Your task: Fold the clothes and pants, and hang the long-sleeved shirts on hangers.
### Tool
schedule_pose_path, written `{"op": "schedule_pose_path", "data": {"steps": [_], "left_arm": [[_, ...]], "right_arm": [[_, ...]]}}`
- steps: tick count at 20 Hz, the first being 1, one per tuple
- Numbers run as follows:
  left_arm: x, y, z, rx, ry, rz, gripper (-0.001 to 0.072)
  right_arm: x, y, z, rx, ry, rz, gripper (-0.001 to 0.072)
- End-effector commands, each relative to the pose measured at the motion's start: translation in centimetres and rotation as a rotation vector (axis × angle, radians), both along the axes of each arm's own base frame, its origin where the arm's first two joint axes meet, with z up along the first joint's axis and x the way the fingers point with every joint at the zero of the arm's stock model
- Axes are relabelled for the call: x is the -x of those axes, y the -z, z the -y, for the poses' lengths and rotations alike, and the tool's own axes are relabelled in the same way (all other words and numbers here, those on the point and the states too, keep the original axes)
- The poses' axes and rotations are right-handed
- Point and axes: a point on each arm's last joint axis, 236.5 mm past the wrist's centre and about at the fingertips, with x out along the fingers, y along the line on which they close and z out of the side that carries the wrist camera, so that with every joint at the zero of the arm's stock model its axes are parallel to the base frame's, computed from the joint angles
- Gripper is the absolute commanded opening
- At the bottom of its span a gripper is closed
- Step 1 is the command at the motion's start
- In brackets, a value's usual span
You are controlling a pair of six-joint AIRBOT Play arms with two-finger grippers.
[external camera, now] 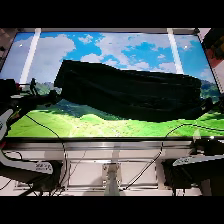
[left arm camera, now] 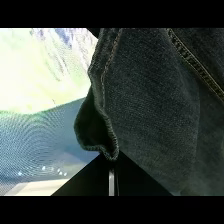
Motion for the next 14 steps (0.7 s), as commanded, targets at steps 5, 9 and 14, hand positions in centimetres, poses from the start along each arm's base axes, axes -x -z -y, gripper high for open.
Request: {"op": "schedule_pose_path", "data": {"steps": [5,9,14], "left_arm": [[0.5,-8.1,-0.8,-0.106,0.038,0.149,0.0007],[4.2,-12.5,-4.2,-0.392,0.022,0.135,0.0007],[6.9,-16.1,-6.6,-0.593,0.000,0.163,0.0008]], "right_arm": [[2.2,0.0,0.9,-0.014,0.016,-0.032,0.0030],[4.8,-1.0,2.2,-0.018,0.070,-0.056,0.0030],[7.7,-1.7,1.5,-0.034,0.118,-0.080,0.0029]]}}
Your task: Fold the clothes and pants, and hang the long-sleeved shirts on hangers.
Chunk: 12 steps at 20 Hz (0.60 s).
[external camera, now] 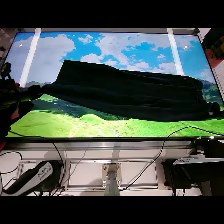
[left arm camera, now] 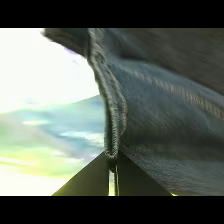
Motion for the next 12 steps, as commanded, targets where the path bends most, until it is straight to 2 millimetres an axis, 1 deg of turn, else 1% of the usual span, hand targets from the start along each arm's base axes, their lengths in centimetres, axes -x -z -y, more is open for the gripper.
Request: {"op": "schedule_pose_path", "data": {"steps": [1,2,3,5,6,8,10,12], "left_arm": [[2.3,-1.1,-1.5,-0.118,-0.014,-0.026,0.0008],[2.9,-0.4,-1.1,-0.104,0.004,-0.062,0.0008],[3.5,0.3,-1.1,-0.113,0.019,-0.098,0.0008],[5.4,1.9,-2.0,-0.172,0.046,-0.184,0.0008],[6.5,2.7,-2.3,-0.194,0.063,-0.232,0.0007],[8.0,3.7,-2.0,-0.188,0.086,-0.294,0.0008],[8.7,4.5,-1.5,-0.193,0.117,-0.309,0.0008],[9.1,4.8,-1.5,-0.201,0.120,-0.310,0.0008]], "right_arm": [[2.5,0.0,-1.7,-0.049,0.019,-0.041,0.0029],[3.2,0.4,-2.9,-0.071,0.012,-0.059,0.0030],[4.0,0.8,-4.1,-0.088,-0.011,-0.067,0.0029],[5.9,1.2,-5.8,-0.097,-0.033,-0.109,0.0029],[6.2,1.0,-6.3,-0.096,-0.034,-0.107,0.0029],[6.3,-0.3,-6.3,-0.068,-0.023,-0.083,0.0029],[6.5,-1.6,-6.0,-0.028,-0.006,-0.061,0.0029],[6.8,-2.4,-5.9,-0.002,0.005,-0.052,0.0029]]}}
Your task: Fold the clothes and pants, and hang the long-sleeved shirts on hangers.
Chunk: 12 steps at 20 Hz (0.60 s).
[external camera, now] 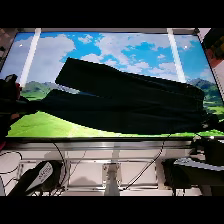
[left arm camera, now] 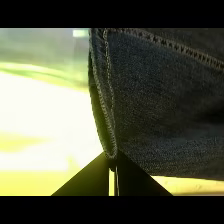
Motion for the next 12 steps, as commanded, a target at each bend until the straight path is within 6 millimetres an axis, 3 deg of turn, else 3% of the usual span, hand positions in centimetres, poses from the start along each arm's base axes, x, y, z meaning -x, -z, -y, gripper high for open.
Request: {"op": "schedule_pose_path", "data": {"steps": [1,6,10,12], "left_arm": [[1.4,0.8,-0.2,-0.029,0.027,-0.037,0.0007],[1.0,0.0,-0.1,-0.059,0.038,0.002,0.0007],[-5.1,-2.7,2.2,0.023,0.044,0.158,0.0007],[-8.7,-3.7,2.3,0.038,0.051,0.177,0.0007]], "right_arm": [[0.6,-1.3,-0.4,0.025,0.008,0.011,0.0028],[-0.5,-2.0,-1.5,-0.028,0.026,0.051,0.0029],[-3.2,-3.4,-1.3,-0.081,0.106,0.127,0.0028],[-5.5,-4.7,-0.4,-0.115,0.162,0.187,0.0028]]}}
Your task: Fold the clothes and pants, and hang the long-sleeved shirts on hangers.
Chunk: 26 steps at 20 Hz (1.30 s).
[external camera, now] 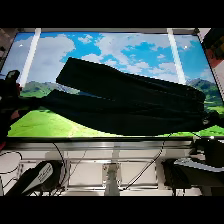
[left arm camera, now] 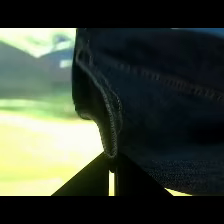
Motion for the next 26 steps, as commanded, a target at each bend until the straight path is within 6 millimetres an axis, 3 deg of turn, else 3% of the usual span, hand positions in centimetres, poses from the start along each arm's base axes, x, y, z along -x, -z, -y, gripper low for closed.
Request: {"op": "schedule_pose_path", "data": {"steps": [1,3,6,8,12,17,20,23,26], "left_arm": [[-6.3,-1.9,0.4,0.062,-0.032,0.064,0.0007],[-10.1,-2.6,0.2,0.112,-0.055,0.084,0.0007],[-15.3,-2.9,2.6,0.301,-0.074,0.115,0.0007],[-18.1,-2.1,4.1,0.359,-0.078,0.132,0.0006],[-23.6,-1.1,4.3,0.410,-0.217,0.195,0.0006],[-28.0,-2.9,2.5,0.502,-0.406,0.336,0.0006],[-29.2,-2.1,3.7,0.569,-0.441,0.346,0.0006],[-30.6,-0.8,5.2,0.583,-0.467,0.379,0.0006],[-33.0,-1.3,5.1,0.681,-0.604,0.488,0.0010]], "right_arm": [[-4.0,-2.4,1.0,-0.076,0.104,0.111,0.0028],[-6.1,-3.5,3.0,-0.066,0.167,0.160,0.0028],[-8.1,-4.0,5.1,-0.029,0.216,0.191,0.0028],[-10.1,-4.0,5.8,-0.018,0.251,0.223,0.0028],[-14.9,-3.1,6.4,-0.006,0.334,0.271,0.0028],[-17.8,-1.0,8.2,0.019,0.459,0.264,0.0028],[-20.1,-0.3,9.3,0.055,0.536,0.287,0.0028],[-22.5,1.0,9.0,0.055,0.596,0.282,0.0028],[-26.5,1.4,9.9,0.041,0.786,0.324,0.0029]]}}
